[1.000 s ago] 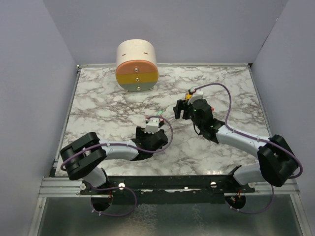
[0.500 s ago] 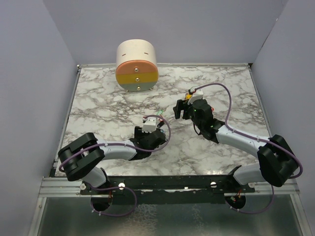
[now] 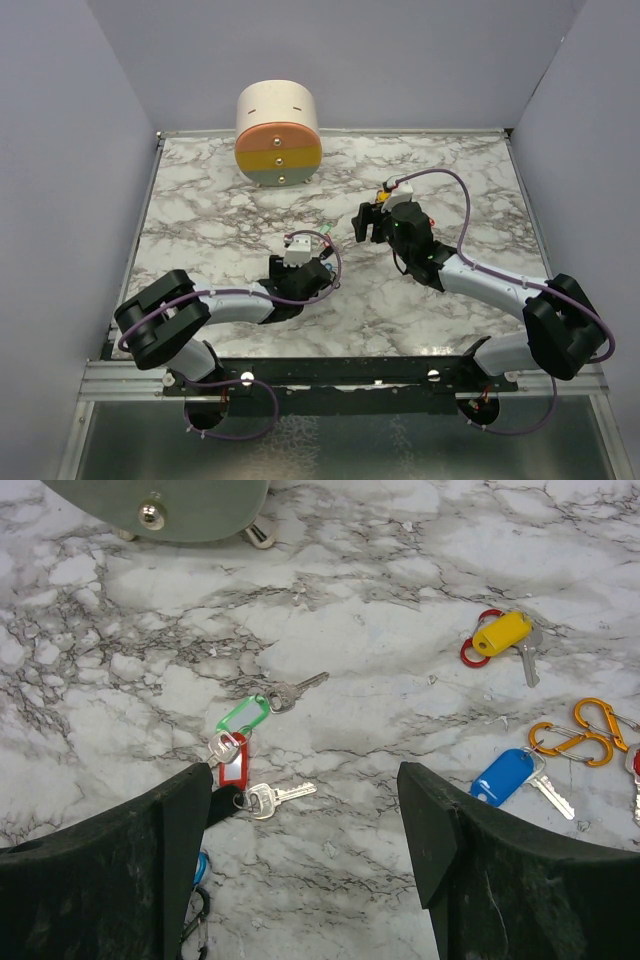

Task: Put the keys on the keyring

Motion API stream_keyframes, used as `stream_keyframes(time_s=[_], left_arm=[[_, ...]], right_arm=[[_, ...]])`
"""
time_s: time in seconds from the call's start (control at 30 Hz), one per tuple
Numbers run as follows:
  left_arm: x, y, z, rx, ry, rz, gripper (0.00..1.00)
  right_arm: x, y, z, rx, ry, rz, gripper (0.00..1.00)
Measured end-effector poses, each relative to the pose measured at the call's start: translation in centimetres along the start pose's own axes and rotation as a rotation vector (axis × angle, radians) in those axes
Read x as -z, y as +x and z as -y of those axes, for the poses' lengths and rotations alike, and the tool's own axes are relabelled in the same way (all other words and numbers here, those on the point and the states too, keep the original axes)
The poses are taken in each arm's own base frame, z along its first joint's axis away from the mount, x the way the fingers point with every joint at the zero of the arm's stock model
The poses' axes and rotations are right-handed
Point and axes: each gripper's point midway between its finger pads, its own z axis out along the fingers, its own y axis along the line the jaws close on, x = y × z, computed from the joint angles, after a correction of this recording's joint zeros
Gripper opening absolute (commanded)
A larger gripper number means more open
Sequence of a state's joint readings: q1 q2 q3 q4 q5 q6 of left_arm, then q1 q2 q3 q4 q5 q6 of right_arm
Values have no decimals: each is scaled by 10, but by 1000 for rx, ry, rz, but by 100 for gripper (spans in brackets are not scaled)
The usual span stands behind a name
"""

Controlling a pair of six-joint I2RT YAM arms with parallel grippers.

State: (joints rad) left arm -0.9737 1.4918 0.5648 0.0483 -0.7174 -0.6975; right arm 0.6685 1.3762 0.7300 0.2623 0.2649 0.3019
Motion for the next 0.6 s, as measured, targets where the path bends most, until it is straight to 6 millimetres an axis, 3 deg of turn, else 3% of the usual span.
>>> stream_keyframes(time_s=[0.23,0.6], left_arm=[[-3,-1,8,9,26,0,71],[-9,-5,22,24,53,7,51]], right_arm=[[0,0,0,0,0,0,75],[0,0,0,0,0,0,75]])
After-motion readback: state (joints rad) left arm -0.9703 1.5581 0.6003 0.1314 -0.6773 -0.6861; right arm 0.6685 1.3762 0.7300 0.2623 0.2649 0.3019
